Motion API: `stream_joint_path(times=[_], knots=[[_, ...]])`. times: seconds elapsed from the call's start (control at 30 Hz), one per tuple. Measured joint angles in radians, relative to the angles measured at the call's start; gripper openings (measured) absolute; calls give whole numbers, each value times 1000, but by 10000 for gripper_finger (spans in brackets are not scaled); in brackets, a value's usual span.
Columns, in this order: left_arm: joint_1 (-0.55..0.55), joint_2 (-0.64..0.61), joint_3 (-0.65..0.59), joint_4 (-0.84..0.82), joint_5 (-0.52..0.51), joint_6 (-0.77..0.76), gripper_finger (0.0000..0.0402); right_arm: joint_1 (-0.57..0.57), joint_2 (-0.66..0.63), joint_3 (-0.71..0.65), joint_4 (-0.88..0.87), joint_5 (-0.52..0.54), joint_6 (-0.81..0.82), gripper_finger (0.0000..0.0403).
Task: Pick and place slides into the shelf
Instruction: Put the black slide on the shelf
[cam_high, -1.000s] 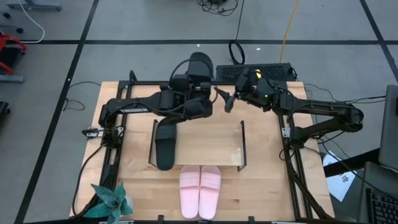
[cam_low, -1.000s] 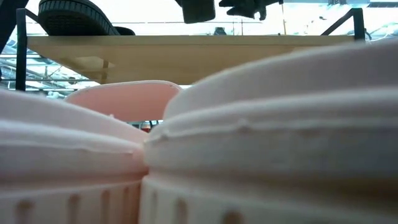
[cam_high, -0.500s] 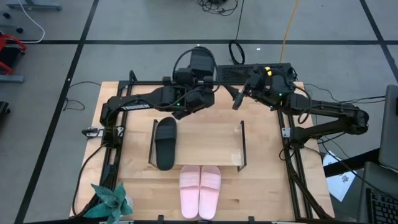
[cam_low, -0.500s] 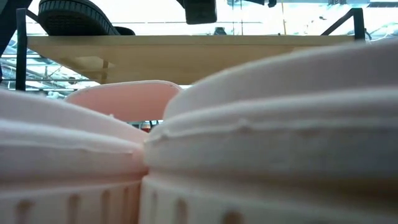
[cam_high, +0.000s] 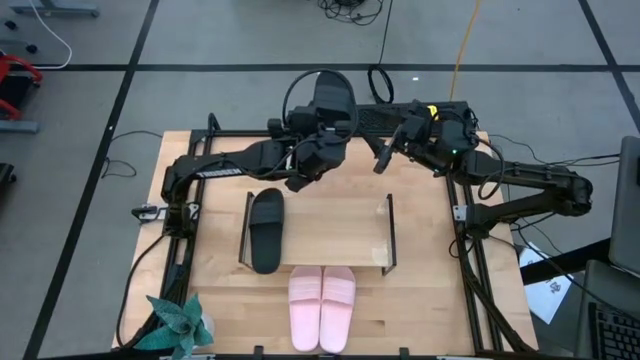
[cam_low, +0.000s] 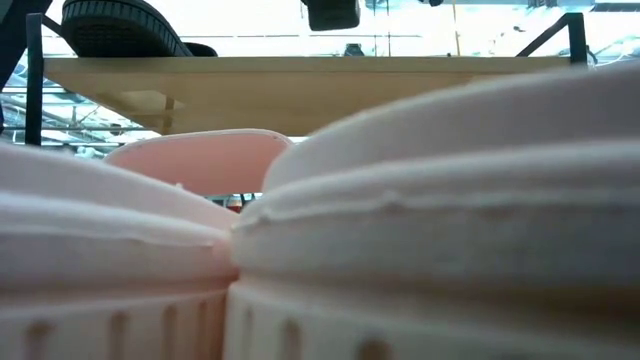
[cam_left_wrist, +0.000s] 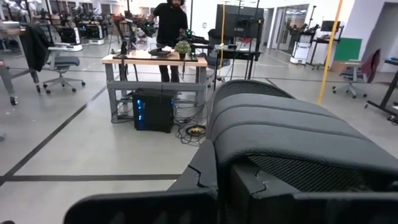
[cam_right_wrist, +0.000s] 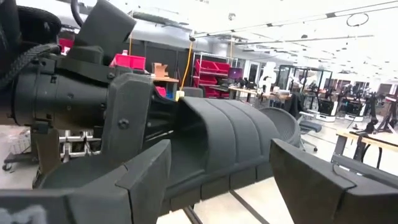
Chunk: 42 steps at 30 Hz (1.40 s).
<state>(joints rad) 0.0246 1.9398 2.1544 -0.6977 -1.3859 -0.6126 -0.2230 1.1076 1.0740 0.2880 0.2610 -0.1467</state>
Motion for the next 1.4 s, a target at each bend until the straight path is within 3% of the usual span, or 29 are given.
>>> stream_joint_path(times=[0.37,1.0,1.4], knots=[[-3,0,0,14,16,9,0,0,40,1,45,-55,28,263],[-26,1,0,15,-29,54,0,-24,83,67,-56,-57,-22,263],[-38,1,0,12,-6,107,0,-53,82,67,-83,-160,-34,263]])
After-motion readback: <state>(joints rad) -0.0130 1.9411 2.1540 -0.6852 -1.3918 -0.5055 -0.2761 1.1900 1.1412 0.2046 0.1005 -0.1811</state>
